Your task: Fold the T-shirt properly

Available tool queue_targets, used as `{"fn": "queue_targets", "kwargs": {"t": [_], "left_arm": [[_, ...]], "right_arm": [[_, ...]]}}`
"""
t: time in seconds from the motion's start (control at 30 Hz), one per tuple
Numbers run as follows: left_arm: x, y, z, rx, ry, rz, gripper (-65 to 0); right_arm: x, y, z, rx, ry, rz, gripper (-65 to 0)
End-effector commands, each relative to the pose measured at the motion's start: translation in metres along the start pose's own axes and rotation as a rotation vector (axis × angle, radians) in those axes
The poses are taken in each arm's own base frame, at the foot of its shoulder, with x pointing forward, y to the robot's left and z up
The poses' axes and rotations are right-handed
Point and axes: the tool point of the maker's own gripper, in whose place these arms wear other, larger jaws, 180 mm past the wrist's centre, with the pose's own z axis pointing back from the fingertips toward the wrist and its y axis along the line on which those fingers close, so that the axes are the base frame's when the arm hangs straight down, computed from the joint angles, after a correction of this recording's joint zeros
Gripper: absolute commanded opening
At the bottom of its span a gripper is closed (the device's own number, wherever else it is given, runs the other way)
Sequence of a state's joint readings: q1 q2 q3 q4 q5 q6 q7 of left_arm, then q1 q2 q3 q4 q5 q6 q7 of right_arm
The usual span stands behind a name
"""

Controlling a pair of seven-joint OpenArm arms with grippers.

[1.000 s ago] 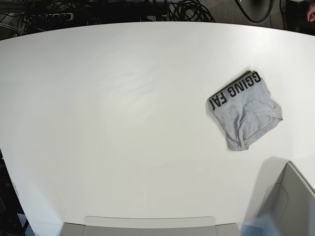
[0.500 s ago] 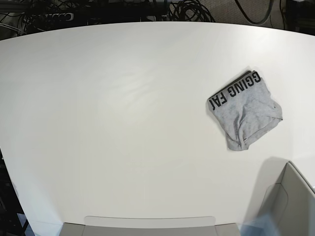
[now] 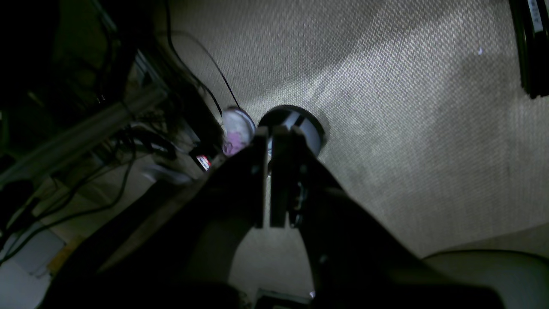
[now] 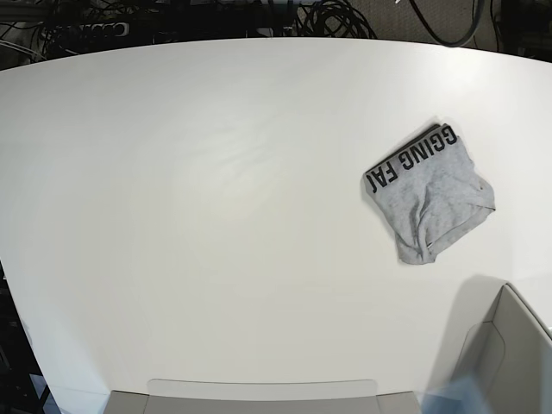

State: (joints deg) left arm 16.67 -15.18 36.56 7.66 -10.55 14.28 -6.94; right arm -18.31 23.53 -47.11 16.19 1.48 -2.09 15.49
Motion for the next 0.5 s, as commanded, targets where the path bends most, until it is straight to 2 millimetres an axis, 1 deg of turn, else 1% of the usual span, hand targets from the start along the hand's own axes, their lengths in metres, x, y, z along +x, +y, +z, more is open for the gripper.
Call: {"fn": "queue_targets", "kwargs": {"t": [0.0,0.07,0.17,0.27,0.3,0.4,0.47], "left_arm": [[-0.005,0.005,0.0,0.012,0.007,-0.009,-63.1],[-0.002,0.007,-0.001,0.016,0.004,-0.002,-63.1],[-0.003,0.008,-0.001,0.018,0.004,-0.003,-63.1],[-0.001,0.007,-0.001,0.017,0.003,-0.001,-63.1],[-0.001,0.006,-0.001,0.016,0.003,0.0,-63.1],[0.005,-0.005,0.001,0.0,-0.005,0.009,-63.1],[0.006,-0.006,0.001,-0.003,-0.006,0.01,-63.1]], "right_arm": [[-0.021,0.004,0.006,0.016,0.039,0.027,-65.0],[-0.022,0.005,0.006,0.025,0.042,0.067,-65.0],[-0.02,0.003,0.006,0.029,0.04,0.108,-65.0],[-0.01,-0.004,0.003,0.02,0.026,0.133,-65.0],[-0.008,-0.005,0.002,0.019,0.023,0.136,-65.0],[-0.007,-0.007,0.002,0.016,0.02,0.138,-65.0],[-0.005,-0.007,0.002,0.015,0.018,0.137,-65.0]]}}
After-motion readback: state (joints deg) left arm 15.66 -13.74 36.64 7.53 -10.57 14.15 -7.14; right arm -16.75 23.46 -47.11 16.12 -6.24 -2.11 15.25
